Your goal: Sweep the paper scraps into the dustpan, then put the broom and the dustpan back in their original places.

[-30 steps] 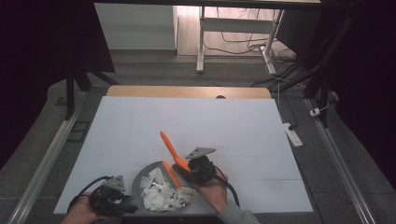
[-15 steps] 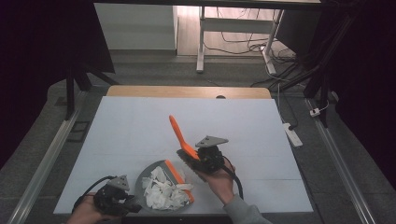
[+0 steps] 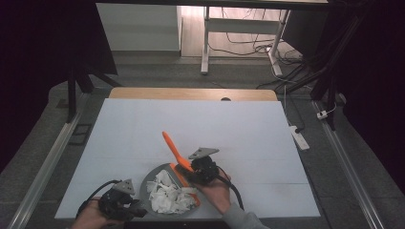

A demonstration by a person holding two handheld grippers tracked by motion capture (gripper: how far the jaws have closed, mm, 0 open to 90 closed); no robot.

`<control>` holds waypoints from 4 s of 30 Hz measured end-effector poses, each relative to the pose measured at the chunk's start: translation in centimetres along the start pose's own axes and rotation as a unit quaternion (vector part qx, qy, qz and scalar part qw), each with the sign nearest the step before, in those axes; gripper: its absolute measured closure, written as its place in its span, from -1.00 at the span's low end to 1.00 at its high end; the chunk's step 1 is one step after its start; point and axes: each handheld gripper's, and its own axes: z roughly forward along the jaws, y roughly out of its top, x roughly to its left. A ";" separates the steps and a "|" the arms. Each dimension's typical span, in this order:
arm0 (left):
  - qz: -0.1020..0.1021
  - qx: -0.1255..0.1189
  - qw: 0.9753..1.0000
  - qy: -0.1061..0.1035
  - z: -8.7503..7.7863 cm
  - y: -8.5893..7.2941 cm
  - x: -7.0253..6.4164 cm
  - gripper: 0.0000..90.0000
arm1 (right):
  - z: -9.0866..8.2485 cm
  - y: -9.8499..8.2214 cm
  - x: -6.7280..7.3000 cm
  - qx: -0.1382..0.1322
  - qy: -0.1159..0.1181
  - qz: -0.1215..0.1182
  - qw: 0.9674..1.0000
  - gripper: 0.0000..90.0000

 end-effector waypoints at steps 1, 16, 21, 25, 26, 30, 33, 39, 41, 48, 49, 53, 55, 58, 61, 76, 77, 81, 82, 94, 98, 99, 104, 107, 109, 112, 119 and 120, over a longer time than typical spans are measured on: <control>0.000 0.000 1.000 0.000 0.0 0.0 0.0 0.37 | 0.0 0.0 0.4 -0.003 0.000 -0.003 1.000 0.56; -0.008 -0.013 1.000 0.000 0.2 0.0 0.3 0.37 | -1.1 1.9 2.2 -0.056 0.058 -0.012 0.997 0.56; -0.003 -0.021 1.000 0.005 0.3 -0.1 0.4 0.37 | -1.8 2.0 0.9 -0.065 0.046 -0.005 0.997 0.56; 0.000 -0.029 1.000 0.007 0.3 -0.1 0.4 0.37 | -2.3 2.1 0.4 -0.072 0.043 0.000 0.997 0.56; 0.003 -0.031 0.999 0.008 0.2 -0.1 0.4 0.37 | -2.4 2.1 0.2 -0.074 0.042 0.001 0.996 0.56; 0.005 -0.040 0.999 0.012 0.2 -0.2 0.4 0.37 | -2.9 2.2 -0.2 -0.082 0.037 0.004 0.996 0.56; 0.004 -0.044 0.999 0.016 0.3 -0.1 0.5 0.37 | -3.4 2.2 -0.9 -0.086 0.033 0.007 0.996 0.56; -0.006 -0.059 0.998 0.029 0.0 -0.1 0.6 0.37 | -4.0 2.0 -2.1 -0.092 0.025 0.011 0.995 0.56; -0.010 -0.066 0.997 0.035 -0.1 -0.1 0.6 0.37 | -4.1 1.9 -2.4 -0.094 0.023 0.012 0.995 0.56; -0.025 -0.089 0.994 0.050 -0.6 0.0 0.8 0.37 | -5.0 1.2 -3.8 -0.098 0.016 0.005 0.995 0.56; -0.027 -0.091 0.994 0.052 -0.6 0.0 0.8 0.37 | -5.2 1.1 -4.0 -0.099 0.017 0.007 0.995 0.56; -0.039 -0.103 0.992 0.056 -0.9 0.0 1.0 0.37 | -5.9 0.7 -4.8 -0.104 0.015 0.004 0.994 0.56; -0.040 -0.105 0.992 0.057 -1.0 0.0 1.0 0.37 | -6.2 0.6 -5.0 -0.108 0.014 0.006 0.994 0.56; -0.045 -0.110 0.991 0.063 -1.1 0.0 1.1 0.37 | -6.5 0.5 -5.4 -0.112 0.015 0.004 0.994 0.56; -0.051 -0.119 0.989 0.068 -1.3 -0.1 1.1 0.37 | -6.8 0.4 -5.6 -0.115 0.014 0.001 0.993 0.56; -0.068 -0.150 0.982 0.091 -1.9 0.1 1.4 0.37 | -8.9 -0.5 -7.0 -0.129 0.011 -0.009 0.992 0.56; -0.070 -0.151 0.982 0.092 -2.0 0.1 1.4 0.37 | -9.1 -0.6 -7.2 -0.128 0.009 -0.009 0.992 0.56; -0.078 -0.159 0.979 0.098 -2.0 0.3 1.5 0.37 | -9.6 -1.0 -7.7 -0.130 0.008 -0.007 0.991 0.56; -0.081 -0.160 0.979 0.100 -2.0 0.3 1.5 0.37 | -9.7 -1.1 -7.8 -0.128 0.005 -0.008 0.992 0.56; -0.114 -0.183 0.968 0.127 -2.2 0.5 1.9 0.37 | -10.7 -2.8 -9.2 -0.124 0.006 0.001 0.992 0.56; -0.125 -0.188 0.965 0.135 -2.3 0.5 2.0 0.37 | -11.0 -3.3 -9.7 -0.126 0.008 0.012 0.992 0.56; -0.128 -0.189 0.964 0.137 -2.3 0.5 2.0 0.37 | -11.1 -3.4 -9.9 -0.127 0.009 0.014 0.992 0.56; -0.152 -0.201 0.956 0.148 -2.3 0.4 2.3 0.37 | -11.2 -3.9 -10.1 -0.121 0.010 0.017 0.992 0.56; -0.168 -0.205 0.952 0.156 -2.3 0.3 2.4 0.37 | -11.3 -4.2 -10.1 -0.116 0.012 0.020 0.993 0.56; -0.177 -0.204 0.949 0.162 -2.2 0.2 2.6 0.37 | -11.3 -4.4 -10.2 -0.114 0.012 0.020 0.993 0.56; -0.188 -0.202 0.946 0.170 -2.1 0.0 2.9 0.37 | -11.3 -4.7 -10.2 -0.110 0.013 0.023 0.994 0.56; -0.214 -0.202 0.937 0.189 -2.0 -0.2 3.5 0.37 | -11.3 -5.1 -10.2 -0.103 0.019 0.028 0.994 0.56; -0.218 -0.203 0.935 0.192 -1.9 -0.3 3.7 0.37 | -11.3 -5.2 -10.2 -0.101 0.019 0.028 0.994 0.56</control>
